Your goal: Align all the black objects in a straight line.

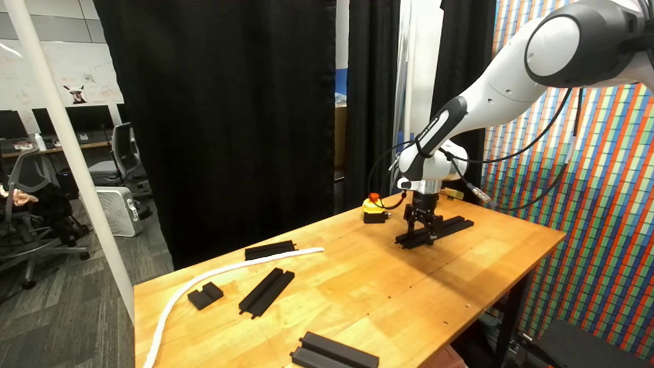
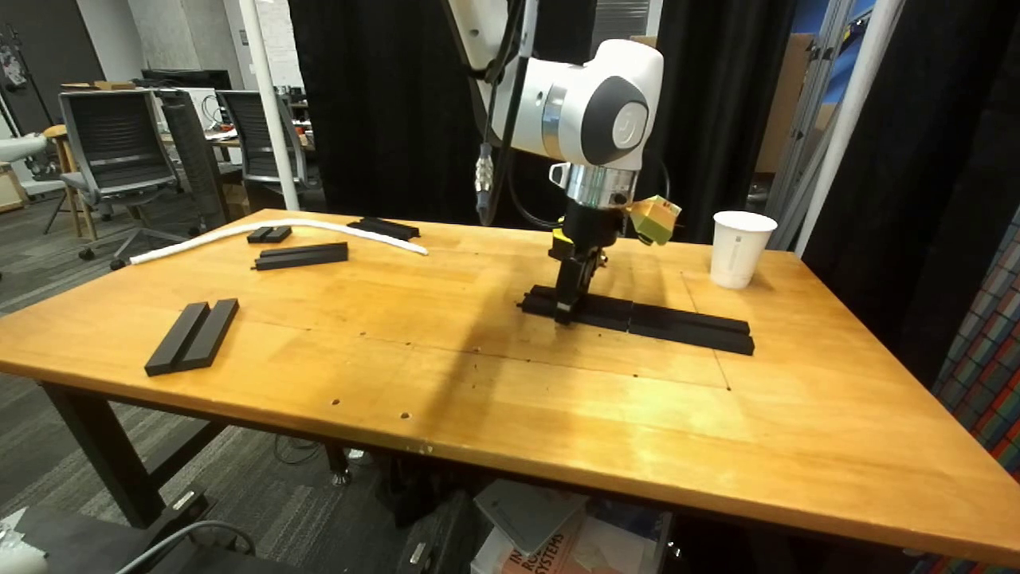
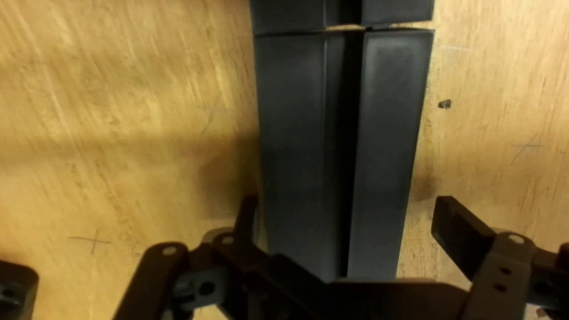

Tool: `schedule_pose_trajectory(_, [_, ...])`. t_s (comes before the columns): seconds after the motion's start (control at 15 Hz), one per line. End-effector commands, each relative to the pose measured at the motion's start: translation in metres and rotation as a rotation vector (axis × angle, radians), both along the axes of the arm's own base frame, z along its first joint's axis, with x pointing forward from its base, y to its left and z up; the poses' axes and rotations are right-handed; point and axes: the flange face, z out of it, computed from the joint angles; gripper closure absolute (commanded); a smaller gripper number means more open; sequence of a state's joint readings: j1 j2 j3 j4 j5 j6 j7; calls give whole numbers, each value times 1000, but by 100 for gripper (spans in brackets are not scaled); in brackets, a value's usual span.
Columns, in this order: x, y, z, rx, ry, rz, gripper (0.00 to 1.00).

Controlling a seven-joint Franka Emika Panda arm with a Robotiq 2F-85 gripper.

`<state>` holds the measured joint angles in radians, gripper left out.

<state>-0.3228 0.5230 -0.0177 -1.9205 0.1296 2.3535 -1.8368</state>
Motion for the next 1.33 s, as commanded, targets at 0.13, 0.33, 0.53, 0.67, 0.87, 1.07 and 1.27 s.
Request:
schedule_pose_trajectory(0.13, [-5, -3, 10, 16, -3, -33, 0])
schedule_pose_trajectory(0.33, [-11, -3, 13, 13, -10, -42, 0])
schedule_pose_trajectory(0.53, [-20, -2, 11, 15, -1, -62, 0])
schedule_pose_trajectory(0.67, [-26, 0, 10, 18, 3, -71, 0])
schedule_pose_trajectory(0.87, [-33, 1, 10, 24, 9, -88, 0])
schedule_pose_trajectory(1.07, [-37, 1, 12, 24, 15, -103, 0])
schedule_pose_trajectory(1.27, [-38, 0, 22, 10, 18, -126, 0])
